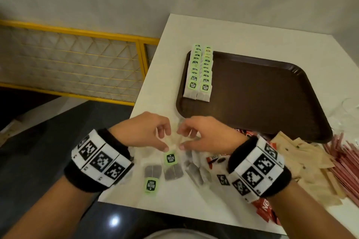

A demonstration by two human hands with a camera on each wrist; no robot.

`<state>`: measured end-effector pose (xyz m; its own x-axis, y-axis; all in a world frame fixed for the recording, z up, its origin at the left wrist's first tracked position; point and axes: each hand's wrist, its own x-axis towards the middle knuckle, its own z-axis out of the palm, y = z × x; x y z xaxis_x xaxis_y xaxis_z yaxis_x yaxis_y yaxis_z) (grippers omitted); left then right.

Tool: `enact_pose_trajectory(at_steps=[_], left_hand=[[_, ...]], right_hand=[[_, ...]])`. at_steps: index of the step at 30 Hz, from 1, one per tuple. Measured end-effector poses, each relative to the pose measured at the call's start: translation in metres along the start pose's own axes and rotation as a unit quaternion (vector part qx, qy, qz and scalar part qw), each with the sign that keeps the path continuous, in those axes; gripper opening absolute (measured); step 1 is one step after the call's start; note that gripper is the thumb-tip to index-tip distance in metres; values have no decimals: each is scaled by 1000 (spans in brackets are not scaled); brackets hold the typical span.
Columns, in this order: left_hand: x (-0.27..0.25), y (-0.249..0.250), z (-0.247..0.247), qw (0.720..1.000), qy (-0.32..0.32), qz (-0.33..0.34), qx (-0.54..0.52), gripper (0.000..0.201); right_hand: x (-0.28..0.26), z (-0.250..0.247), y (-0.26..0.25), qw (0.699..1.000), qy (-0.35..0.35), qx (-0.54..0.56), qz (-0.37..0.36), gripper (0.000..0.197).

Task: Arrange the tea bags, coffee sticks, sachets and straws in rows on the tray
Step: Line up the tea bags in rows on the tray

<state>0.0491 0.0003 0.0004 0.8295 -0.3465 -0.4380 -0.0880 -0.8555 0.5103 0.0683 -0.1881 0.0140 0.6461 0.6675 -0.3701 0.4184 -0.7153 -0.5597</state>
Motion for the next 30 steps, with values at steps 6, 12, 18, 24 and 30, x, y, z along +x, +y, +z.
enact_pose_trajectory(at_steps=[6, 12, 18, 24, 30], left_hand=[[-21, -11, 38, 994, -80, -42, 60, 53], [-22, -8, 56, 993, -70, -67, 71, 56], [-19, -9, 52, 996, -41, -54, 64, 44], [-23, -14, 43, 999, -14, -35, -35, 34], [-26, -14, 30, 960, 109, -20, -259, 20]], right_hand=[[6, 46, -9, 990, -44, -137, 8, 60], [15, 52, -14, 982, -56, -178, 20, 63], [20, 50, -14, 987, -63, -147, 30, 49], [17, 52, -8, 998, -35, -49, 12, 42], [5, 23, 6, 983, 50, 171, -36, 19]])
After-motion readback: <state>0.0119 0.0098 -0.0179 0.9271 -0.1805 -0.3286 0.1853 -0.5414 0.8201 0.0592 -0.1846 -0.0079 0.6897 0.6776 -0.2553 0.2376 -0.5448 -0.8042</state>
